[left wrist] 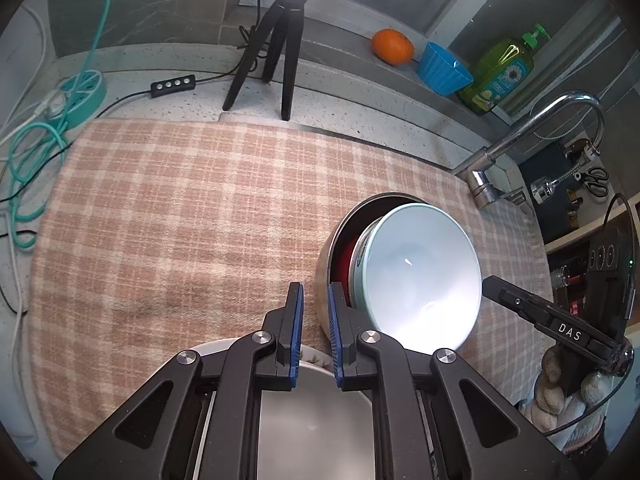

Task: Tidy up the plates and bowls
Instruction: 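Lower the pale blue bowl into the steel bowls with the left gripper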

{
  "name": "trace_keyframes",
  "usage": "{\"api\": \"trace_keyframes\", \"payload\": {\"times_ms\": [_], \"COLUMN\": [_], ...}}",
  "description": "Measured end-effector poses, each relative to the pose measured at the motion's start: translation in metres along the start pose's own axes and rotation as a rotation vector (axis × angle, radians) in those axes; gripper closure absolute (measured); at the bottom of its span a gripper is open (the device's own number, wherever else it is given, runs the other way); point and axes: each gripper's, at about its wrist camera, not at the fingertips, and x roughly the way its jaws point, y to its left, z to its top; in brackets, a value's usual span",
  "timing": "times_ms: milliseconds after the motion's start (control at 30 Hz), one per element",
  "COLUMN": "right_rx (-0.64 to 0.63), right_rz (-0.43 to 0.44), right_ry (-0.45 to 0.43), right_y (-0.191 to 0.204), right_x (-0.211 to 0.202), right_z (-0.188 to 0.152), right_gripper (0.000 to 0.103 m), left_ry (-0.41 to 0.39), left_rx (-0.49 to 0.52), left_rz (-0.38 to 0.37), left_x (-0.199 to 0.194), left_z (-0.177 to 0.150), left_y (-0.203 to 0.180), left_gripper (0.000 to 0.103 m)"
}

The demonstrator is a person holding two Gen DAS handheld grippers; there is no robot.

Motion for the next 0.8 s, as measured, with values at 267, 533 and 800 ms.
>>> {"api": "trace_keyframes", "payload": {"times_ms": [267,533,800], "right_rx": [0.017,0.015,0.004], "right_rz": [0.011,0.021,0.016], "right_ry": [0.030,0.056,0.088], "right_y": [-0.001,0.002,0.004], "right_x": [0.014,0.023,0.032], "right_z": [0.003,0.003,0.003], "right_gripper": [0.083,0.083,0.086], "left_ry": [0.010,0.040,0.064], "left_rx": [0.008,0.000,0.008], "left_rz": [0.004,-0.002,-0.005], "left_x": [0.008,0.021,0.030], "left_z": [0.003,0.006,0.005], "left_y": [-0.001,-0.001,-0.005], "left_gripper": [0.092,0.092,0.096]}}
